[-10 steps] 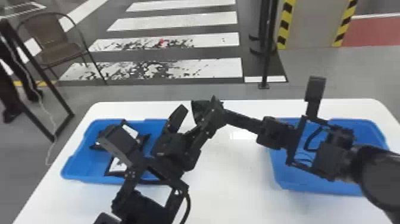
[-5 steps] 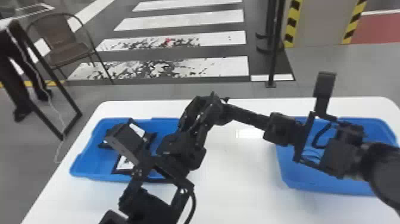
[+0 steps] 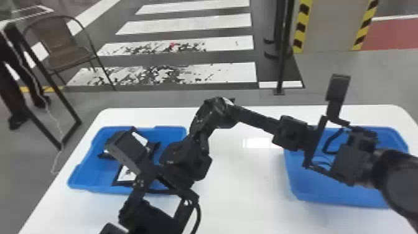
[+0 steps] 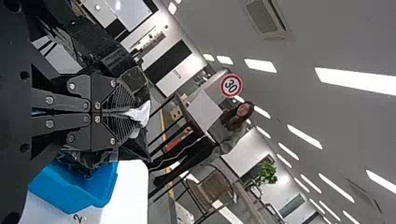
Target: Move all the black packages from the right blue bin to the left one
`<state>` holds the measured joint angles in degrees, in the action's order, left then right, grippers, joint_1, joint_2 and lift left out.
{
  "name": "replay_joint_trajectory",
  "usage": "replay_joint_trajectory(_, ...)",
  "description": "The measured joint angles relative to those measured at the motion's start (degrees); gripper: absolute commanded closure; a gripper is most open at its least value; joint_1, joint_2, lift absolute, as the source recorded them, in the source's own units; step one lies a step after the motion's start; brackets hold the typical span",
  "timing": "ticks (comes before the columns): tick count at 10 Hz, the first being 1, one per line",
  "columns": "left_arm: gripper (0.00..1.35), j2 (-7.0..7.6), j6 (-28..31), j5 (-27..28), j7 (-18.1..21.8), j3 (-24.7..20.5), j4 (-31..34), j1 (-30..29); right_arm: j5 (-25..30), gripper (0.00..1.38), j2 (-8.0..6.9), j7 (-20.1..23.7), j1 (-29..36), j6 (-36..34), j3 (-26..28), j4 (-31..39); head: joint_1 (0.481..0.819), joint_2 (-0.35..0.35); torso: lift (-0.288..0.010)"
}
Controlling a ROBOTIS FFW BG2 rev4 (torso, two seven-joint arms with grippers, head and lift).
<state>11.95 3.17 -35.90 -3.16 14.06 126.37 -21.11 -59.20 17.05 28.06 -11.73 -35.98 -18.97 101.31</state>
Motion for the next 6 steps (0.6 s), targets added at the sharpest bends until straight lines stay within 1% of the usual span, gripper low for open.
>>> replay_joint_trajectory(1,1.22,0.0,-1.0,0.6,0.0,-0.1,0.0,0.0,0.0,0.96,0.01,0.0,0.1,0.6,0.0,-0.2,0.661,0.169,-0.154)
replay_joint_trajectory(2,1.22,-0.12,-1.8,2.0,0.0,-1.2,0.0,0.0,-0.4,0.55,0.06,0.0,0.5,1.8,0.0,-0.6,0.655,0.176,-0.154)
replay_joint_trajectory(3,1.22,-0.51,-1.7,5.9,-0.1,-4.1,-0.1,0.2,-1.3,0.18,0.16,0.0,1.0,2.4,0.0,-1.3,0.651,0.188,-0.154)
replay_joint_trajectory(4,1.22,-0.94,-0.9,11.5,-0.4,-8.4,-0.9,0.5,-1.9,0.14,0.28,0.0,1.6,2.7,0.3,-1.6,0.645,0.229,-0.154)
replay_joint_trajectory(5,1.22,-1.42,-0.2,16.9,-0.9,-12.8,-2.2,0.8,-1.9,0.16,0.33,0.0,2.3,2.9,1.1,-1.7,0.64,0.273,-0.154)
replay_joint_trajectory(6,1.22,-2.11,0.3,22.3,-1.4,-16.8,-3.8,0.9,-1.8,0.17,0.41,0.0,3.2,3.0,2.2,-1.6,0.64,0.29,-0.154)
